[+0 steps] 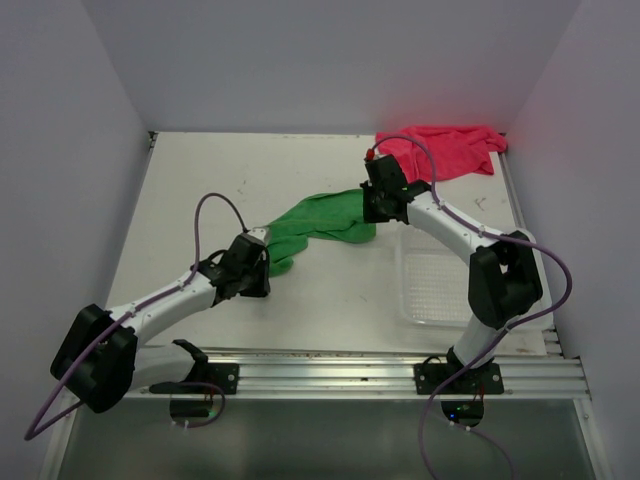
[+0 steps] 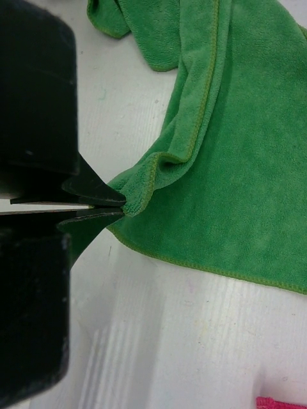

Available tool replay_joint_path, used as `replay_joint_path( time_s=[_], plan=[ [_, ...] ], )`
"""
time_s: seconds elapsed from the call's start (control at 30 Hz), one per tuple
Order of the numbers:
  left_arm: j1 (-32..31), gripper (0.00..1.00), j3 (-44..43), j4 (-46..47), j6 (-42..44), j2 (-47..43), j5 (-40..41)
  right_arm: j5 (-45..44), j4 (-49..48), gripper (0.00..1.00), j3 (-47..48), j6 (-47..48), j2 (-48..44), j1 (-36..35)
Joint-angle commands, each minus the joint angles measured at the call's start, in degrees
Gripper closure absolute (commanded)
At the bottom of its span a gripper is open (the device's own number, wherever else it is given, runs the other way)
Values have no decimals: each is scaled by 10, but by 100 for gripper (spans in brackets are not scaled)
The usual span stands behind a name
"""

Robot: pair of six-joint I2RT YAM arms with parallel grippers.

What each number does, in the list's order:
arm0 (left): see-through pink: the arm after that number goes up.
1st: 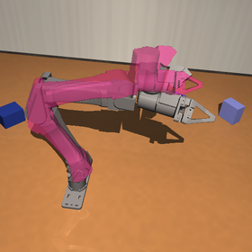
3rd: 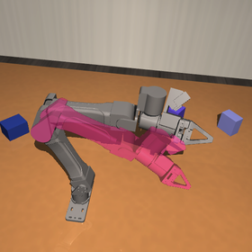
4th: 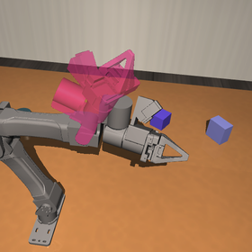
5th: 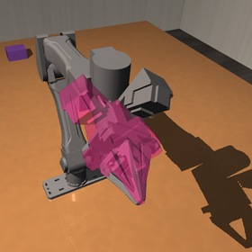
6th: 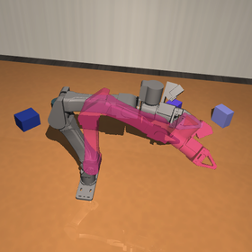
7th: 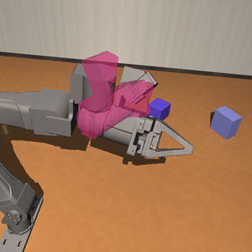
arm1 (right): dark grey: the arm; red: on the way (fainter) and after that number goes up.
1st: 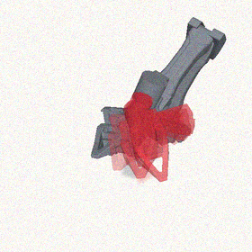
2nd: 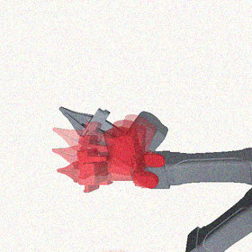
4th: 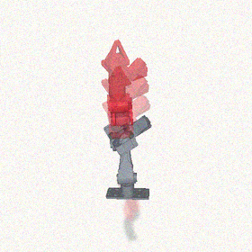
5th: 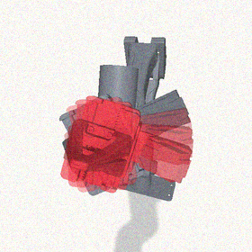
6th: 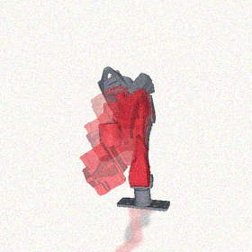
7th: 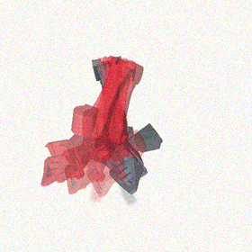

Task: Roll the towels
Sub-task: Flatten the towel

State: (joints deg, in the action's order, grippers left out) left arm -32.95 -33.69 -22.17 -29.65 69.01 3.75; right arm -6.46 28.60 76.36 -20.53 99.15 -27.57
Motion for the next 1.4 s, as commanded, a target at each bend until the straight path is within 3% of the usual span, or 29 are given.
replay_joint_path(
  time_s=[0.0, 0.4, 0.57, 0.7, 0.87, 1.1, 1.2, 1.27, 1.37],
  plan=[
    [-7, 71, -17, -2, -16, -3, 29, 2, -18, 100, -2, -3, -2, 2],
    [-9, 79, -14, -13, -33, 2, 79, 7, -17, 100, -2, -5, -3, 2],
    [-10, 98, -11, -11, -36, 3, 77, 7, -19, 100, -2, -5, -5, 2],
    [-10, 100, -34, -29, -38, -16, 87, 7, -17, 100, 2, -4, -10, 2],
    [-10, 100, -96, -94, -48, -63, 160, 7, -7, 100, 26, -6, -13, 4],
    [-4, 100, -235, -164, -3, -36, 317, -11, 40, 100, 113, -2, -8, 4],
    [46, 100, -261, -147, 44, -29, 303, -26, 71, 100, 172, 7, 3, 5],
    [115, 100, -275, -121, 72, -27, 271, -31, 85, 100, 220, 12, 16, 8],
    [160, 100, -329, -115, 111, -2, 286, -36, 113, 100, 289, 16, 35, 16]
  ],
)
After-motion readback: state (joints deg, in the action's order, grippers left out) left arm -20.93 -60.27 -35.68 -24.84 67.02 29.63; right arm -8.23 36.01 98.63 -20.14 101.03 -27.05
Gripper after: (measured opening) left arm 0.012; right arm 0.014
